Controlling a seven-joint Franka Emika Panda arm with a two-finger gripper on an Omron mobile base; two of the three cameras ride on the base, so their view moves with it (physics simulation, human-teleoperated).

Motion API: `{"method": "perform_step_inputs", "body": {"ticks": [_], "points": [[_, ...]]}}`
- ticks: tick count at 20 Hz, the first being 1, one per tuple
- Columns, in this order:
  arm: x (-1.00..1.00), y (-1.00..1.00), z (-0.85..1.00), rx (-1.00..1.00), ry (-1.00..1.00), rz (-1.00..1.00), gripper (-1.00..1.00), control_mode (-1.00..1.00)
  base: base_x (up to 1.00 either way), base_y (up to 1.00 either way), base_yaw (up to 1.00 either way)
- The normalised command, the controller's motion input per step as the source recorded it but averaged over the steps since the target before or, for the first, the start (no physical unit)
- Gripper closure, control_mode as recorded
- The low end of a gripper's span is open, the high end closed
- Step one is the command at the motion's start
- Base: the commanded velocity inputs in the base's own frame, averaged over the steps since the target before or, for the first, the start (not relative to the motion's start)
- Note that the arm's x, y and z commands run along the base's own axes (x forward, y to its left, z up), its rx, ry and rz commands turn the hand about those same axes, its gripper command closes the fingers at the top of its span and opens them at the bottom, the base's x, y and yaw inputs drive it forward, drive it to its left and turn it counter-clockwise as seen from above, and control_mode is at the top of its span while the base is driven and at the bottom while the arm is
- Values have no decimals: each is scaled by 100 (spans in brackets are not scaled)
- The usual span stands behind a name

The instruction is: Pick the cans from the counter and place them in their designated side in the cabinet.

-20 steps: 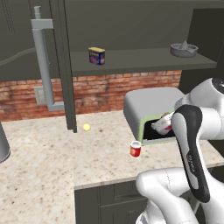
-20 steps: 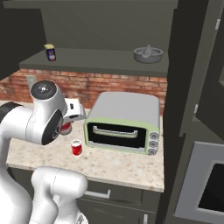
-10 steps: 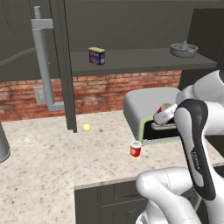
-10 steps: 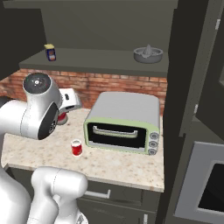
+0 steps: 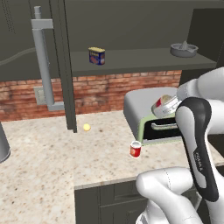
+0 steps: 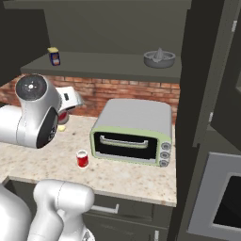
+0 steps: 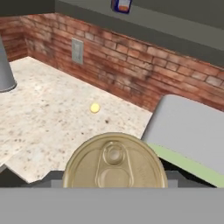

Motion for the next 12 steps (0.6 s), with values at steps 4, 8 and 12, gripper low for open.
{"method": "perform_step_inputs", "body": {"ticks": [4,8,12], "points": [[0,6,29,0,-10,1,100,-100,0,0,0],[0,5,29,0,-9,1,100,-100,0,0,0],[3,4,28,0,-8,1,100,-100,0,0,0]]}}
